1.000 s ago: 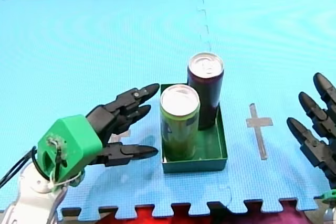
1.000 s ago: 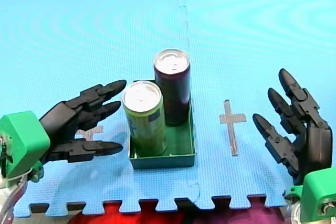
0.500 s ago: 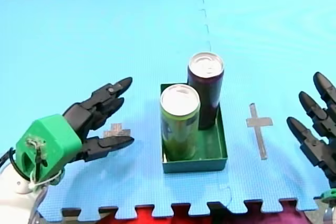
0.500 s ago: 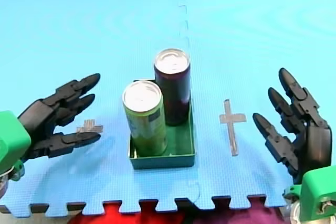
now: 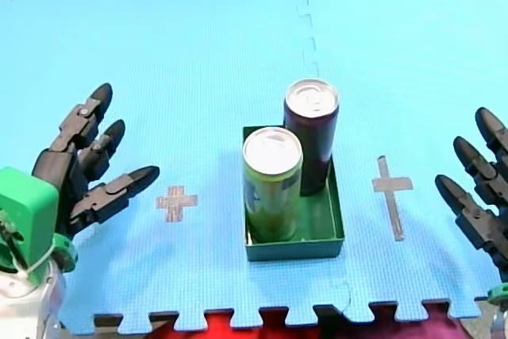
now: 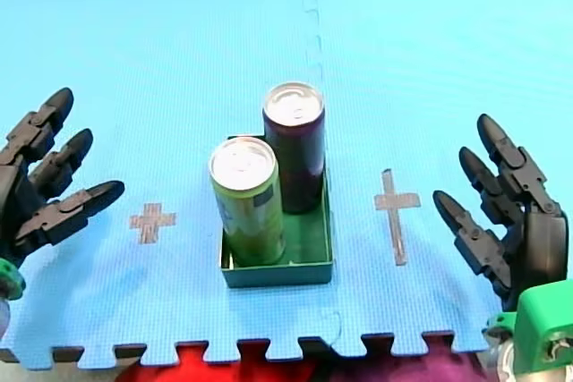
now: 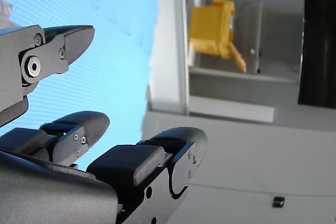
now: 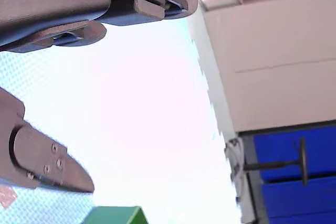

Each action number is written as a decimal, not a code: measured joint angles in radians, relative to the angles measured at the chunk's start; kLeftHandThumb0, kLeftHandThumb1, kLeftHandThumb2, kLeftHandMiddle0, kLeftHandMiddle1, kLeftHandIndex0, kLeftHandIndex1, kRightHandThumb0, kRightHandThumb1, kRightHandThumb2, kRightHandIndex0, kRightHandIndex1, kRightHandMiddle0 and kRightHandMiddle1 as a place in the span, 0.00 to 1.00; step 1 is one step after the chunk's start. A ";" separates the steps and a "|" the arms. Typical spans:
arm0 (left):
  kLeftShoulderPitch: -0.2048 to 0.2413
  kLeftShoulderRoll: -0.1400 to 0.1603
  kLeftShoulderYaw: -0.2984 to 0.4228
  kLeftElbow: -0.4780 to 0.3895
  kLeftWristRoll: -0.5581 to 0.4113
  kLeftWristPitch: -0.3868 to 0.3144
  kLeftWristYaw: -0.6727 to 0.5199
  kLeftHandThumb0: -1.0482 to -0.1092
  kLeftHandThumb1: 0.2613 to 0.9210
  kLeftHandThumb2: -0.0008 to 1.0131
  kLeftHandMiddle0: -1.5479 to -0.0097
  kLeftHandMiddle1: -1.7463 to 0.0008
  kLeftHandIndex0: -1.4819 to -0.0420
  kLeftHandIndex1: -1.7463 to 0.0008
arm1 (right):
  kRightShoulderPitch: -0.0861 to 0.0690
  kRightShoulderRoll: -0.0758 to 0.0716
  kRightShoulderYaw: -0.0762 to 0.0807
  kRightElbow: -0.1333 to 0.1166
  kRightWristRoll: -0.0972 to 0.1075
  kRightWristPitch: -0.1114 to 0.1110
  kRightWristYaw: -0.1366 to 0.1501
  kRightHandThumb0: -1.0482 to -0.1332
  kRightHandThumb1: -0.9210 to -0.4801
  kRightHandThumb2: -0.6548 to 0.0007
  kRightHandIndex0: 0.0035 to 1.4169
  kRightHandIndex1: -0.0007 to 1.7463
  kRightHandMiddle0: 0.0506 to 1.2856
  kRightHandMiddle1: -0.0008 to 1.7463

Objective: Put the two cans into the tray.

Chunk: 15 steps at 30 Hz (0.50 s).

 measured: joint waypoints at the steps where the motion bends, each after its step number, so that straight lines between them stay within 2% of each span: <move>1: -0.001 -0.013 0.000 -0.001 -0.002 -0.004 0.007 0.21 0.49 0.00 0.73 0.98 0.78 0.98 | -0.002 -0.003 0.004 0.001 -0.012 0.002 -0.004 0.19 0.27 1.00 0.46 0.00 0.42 0.00; 4: 0.000 -0.063 -0.004 -0.013 -0.014 -0.005 0.019 0.25 0.48 0.00 0.71 0.98 0.75 0.99 | -0.013 -0.004 0.026 0.008 -0.055 0.017 -0.020 0.25 0.34 1.00 0.46 0.00 0.43 0.00; 6: -0.002 -0.082 -0.004 -0.016 -0.021 -0.005 0.018 0.28 0.48 0.00 0.70 0.98 0.74 0.99 | -0.021 0.005 0.044 0.016 -0.078 0.021 -0.029 0.29 0.38 1.00 0.46 0.00 0.43 0.00; 9: -0.007 -0.092 -0.001 -0.013 -0.029 -0.006 0.015 0.32 0.48 0.00 0.69 0.98 0.73 0.99 | -0.028 0.016 0.061 0.026 -0.089 0.022 -0.035 0.33 0.40 1.00 0.47 0.00 0.43 0.00; 15: -0.024 -0.096 0.005 0.008 -0.031 -0.029 0.006 0.37 0.48 0.00 0.66 0.98 0.68 0.99 | -0.031 0.015 0.071 0.037 -0.086 0.012 -0.033 0.38 0.42 1.00 0.47 0.00 0.44 0.00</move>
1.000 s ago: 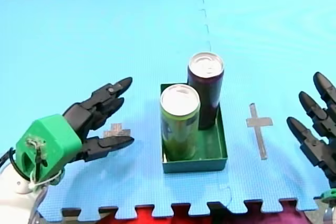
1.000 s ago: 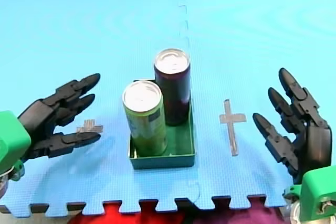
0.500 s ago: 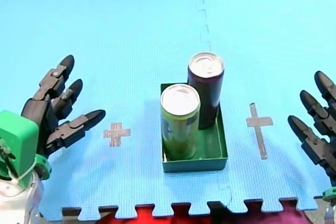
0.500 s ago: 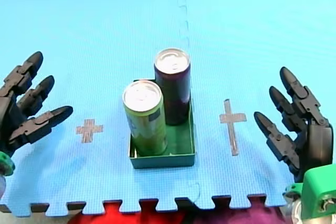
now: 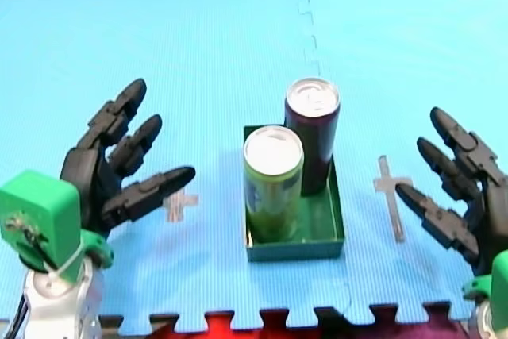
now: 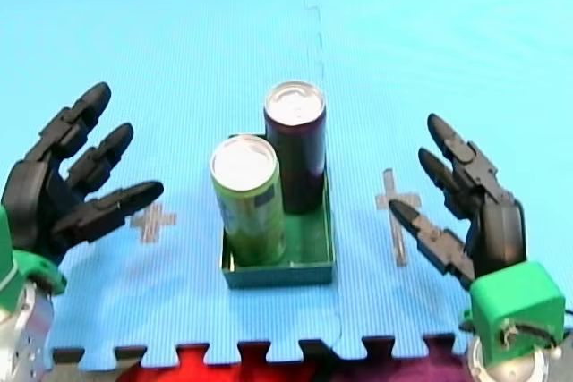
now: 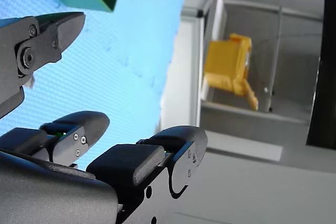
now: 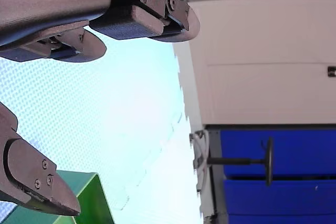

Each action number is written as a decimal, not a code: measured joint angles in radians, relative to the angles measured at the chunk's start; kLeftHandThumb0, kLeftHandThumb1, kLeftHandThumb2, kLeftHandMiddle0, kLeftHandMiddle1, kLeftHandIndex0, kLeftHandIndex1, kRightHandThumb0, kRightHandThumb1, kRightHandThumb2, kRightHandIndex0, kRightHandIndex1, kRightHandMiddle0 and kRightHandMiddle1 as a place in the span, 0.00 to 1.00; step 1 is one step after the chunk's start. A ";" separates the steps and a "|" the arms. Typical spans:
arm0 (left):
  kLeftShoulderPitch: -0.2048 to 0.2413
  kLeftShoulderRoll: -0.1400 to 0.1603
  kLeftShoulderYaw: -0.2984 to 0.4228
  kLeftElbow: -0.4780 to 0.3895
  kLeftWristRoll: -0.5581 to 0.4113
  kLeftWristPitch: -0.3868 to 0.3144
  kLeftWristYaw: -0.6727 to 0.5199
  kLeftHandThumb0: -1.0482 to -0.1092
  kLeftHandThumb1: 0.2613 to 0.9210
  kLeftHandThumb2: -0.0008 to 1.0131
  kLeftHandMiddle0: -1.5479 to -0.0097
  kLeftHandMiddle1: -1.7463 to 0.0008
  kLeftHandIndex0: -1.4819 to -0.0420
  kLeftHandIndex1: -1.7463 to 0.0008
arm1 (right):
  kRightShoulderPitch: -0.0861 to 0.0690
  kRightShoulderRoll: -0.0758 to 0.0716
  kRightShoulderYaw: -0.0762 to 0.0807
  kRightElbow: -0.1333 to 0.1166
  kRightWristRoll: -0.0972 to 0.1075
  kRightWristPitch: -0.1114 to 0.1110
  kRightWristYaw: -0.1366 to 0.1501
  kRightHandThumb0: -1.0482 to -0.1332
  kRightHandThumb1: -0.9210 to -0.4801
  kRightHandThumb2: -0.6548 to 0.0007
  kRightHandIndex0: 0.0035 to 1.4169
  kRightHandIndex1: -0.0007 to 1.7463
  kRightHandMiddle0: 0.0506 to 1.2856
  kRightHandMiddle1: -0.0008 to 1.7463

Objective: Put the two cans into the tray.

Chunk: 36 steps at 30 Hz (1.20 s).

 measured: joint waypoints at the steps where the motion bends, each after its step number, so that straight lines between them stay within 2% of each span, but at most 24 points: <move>1: -0.002 -0.003 -0.001 0.002 0.001 -0.006 0.000 0.38 0.48 0.00 0.66 0.98 0.68 0.99 | 0.000 -0.001 0.001 0.000 0.000 -0.001 0.000 0.39 0.42 1.00 0.47 0.00 0.44 0.00; 7: 0.006 -0.018 -0.011 -0.007 0.011 -0.011 0.001 0.39 0.49 0.00 0.64 0.98 0.65 0.99 | -0.001 0.000 0.008 0.000 0.000 0.000 -0.003 0.42 0.41 1.00 0.48 0.00 0.44 0.00; 14: 0.009 -0.027 -0.016 -0.019 0.019 -0.010 0.005 0.38 0.50 0.00 0.63 0.99 0.63 0.99 | -0.004 0.007 0.017 -0.003 0.000 0.004 -0.006 0.44 0.40 1.00 0.48 0.00 0.44 0.00; 23: 0.012 -0.019 -0.018 -0.015 0.034 -0.026 0.005 0.36 0.52 0.00 0.61 0.99 0.62 0.99 | -0.003 0.006 0.014 -0.002 0.010 0.003 -0.002 0.47 0.39 1.00 0.48 0.00 0.44 0.00; 36: 0.019 -0.007 -0.018 -0.005 0.041 -0.055 -0.009 0.30 0.54 0.00 0.59 0.99 0.60 1.00 | 0.003 0.002 0.008 -0.009 0.011 0.003 -0.002 0.48 0.37 1.00 0.48 0.00 0.45 0.00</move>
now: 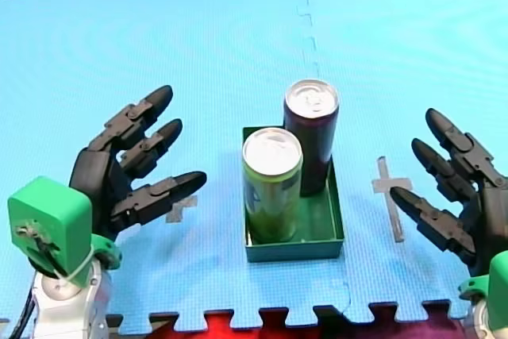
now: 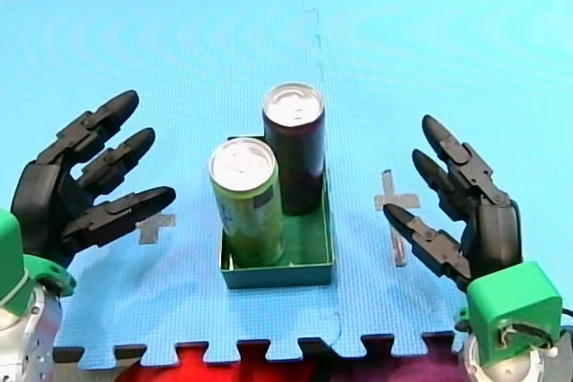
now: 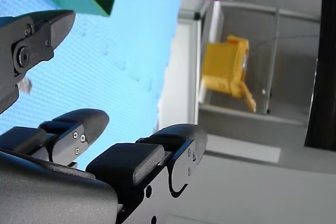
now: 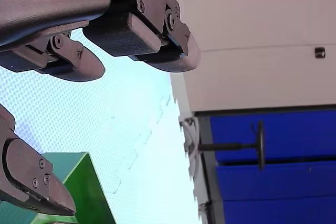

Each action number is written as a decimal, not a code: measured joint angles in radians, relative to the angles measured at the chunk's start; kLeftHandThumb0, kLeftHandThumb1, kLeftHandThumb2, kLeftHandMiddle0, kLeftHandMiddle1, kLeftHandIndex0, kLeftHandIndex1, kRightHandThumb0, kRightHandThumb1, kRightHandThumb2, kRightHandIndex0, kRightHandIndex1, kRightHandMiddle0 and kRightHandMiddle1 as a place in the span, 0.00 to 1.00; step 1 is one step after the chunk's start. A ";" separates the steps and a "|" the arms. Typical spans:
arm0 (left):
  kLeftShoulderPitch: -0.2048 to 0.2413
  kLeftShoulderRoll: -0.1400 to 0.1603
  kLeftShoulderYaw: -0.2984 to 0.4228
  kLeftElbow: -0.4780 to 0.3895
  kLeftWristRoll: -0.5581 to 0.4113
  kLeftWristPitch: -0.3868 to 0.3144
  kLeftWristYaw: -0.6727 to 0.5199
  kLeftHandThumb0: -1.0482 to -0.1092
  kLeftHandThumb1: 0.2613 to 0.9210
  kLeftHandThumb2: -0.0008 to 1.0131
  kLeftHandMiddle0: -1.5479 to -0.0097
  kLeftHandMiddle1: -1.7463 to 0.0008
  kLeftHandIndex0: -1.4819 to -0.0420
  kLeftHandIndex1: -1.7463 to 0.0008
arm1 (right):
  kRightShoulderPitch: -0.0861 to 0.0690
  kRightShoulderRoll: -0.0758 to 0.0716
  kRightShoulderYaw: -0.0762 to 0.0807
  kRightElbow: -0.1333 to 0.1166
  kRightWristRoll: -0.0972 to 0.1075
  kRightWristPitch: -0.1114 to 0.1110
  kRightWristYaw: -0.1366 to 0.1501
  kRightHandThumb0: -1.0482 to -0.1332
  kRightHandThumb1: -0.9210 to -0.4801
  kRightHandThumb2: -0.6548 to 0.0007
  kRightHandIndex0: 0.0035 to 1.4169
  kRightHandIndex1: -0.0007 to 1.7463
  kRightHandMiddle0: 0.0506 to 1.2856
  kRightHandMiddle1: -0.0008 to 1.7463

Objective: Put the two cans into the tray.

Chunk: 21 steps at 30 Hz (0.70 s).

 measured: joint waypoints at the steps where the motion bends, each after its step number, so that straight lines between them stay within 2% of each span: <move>1: 0.000 0.002 0.000 0.002 0.001 -0.002 0.001 0.30 0.54 0.00 0.59 0.99 0.60 1.00 | 0.000 -0.001 0.000 0.000 0.000 0.000 0.000 0.48 0.37 1.00 0.48 0.00 0.45 0.00; 12: 0.001 0.008 0.001 0.022 0.006 -0.004 0.008 0.29 0.55 0.00 0.57 0.99 0.57 0.99 | 0.004 -0.012 0.000 -0.008 -0.016 0.003 -0.022 0.46 0.33 0.99 0.48 0.00 0.45 0.00; 21: 0.000 0.011 0.012 0.033 -0.004 -0.009 0.003 0.29 0.54 0.00 0.56 0.99 0.56 0.99 | 0.005 -0.021 -0.003 -0.007 -0.016 0.003 -0.027 0.46 0.31 0.99 0.48 0.00 0.44 0.00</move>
